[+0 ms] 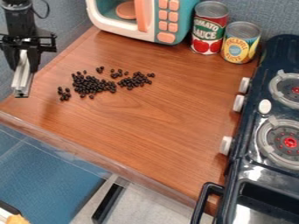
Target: Sweep into pile
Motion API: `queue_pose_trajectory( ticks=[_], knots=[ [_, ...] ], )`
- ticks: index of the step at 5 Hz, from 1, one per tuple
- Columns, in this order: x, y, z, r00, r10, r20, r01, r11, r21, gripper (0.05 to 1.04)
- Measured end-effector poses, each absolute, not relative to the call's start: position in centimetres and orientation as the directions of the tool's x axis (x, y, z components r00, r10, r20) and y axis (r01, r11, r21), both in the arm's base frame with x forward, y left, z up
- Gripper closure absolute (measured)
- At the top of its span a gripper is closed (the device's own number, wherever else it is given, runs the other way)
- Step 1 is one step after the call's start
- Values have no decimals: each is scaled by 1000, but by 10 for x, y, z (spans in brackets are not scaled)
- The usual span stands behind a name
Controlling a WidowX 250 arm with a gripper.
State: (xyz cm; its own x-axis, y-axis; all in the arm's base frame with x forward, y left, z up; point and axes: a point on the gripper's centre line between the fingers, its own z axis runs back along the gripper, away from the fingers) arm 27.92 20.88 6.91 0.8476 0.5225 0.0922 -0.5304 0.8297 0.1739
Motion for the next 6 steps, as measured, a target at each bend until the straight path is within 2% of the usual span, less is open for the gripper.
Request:
queue_pose_trajectory(
  ticks=[1, 3, 5, 6],
  knots=[
    [274, 199, 55, 801, 592, 83, -598, 791, 132, 715],
    [276, 164, 34, 820, 570, 61, -573, 813, 106, 715],
    [285, 172, 46, 799, 595, 90, -601, 790, 121, 715],
    [279, 184, 46, 777, 622, 95, -630, 766, 128, 715]
  ],
)
